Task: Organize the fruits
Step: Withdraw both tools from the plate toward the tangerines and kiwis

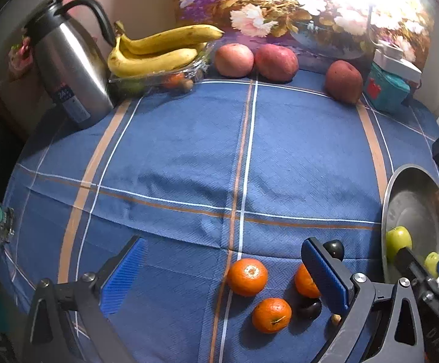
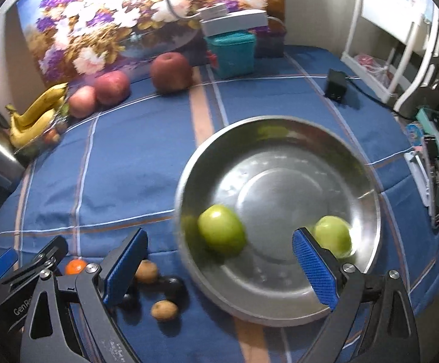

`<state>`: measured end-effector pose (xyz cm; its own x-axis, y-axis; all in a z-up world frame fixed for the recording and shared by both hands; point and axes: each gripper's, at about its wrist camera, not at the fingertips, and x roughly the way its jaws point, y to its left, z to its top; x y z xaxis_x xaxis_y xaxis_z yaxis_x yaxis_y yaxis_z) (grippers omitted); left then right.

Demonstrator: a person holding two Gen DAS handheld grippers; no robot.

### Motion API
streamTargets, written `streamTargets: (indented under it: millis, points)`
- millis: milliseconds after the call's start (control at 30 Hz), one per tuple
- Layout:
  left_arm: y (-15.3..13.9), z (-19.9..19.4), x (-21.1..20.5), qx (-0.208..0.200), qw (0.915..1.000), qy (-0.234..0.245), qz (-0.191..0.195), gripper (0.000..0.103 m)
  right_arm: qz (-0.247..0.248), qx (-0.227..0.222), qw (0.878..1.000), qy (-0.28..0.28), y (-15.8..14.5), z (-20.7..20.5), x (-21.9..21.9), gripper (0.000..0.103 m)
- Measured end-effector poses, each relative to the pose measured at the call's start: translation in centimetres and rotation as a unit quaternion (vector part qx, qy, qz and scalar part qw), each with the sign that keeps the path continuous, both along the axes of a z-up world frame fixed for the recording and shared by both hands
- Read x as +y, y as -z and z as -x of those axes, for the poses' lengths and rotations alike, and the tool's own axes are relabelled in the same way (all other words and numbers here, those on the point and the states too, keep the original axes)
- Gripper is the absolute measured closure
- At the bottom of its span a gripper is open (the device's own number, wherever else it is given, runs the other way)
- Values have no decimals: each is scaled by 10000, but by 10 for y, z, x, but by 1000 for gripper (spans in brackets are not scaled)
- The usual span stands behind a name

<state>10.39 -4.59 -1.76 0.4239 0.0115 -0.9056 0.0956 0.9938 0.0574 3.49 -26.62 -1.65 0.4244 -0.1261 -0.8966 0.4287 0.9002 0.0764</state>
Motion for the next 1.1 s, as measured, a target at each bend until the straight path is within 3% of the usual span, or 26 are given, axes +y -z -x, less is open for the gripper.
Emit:
streamTargets:
  millis: [400, 533, 667, 1100]
  points:
    - [-7, 7, 26, -60, 9986, -390, 344, 0, -233, 7, 9985, -502, -1, 0, 35, 7]
    - [2, 11, 34, 175, 9977, -415, 514, 0, -334, 59, 9981, -508, 0, 6, 42, 7]
    - [9, 15, 40, 386, 9939, -442, 931, 0, -256, 137, 9983, -508, 2, 12, 46, 7]
    - [17, 27, 35, 674, 9907, -309, 1139, 1, -466, 344, 9955, -754, 18, 29, 64, 7]
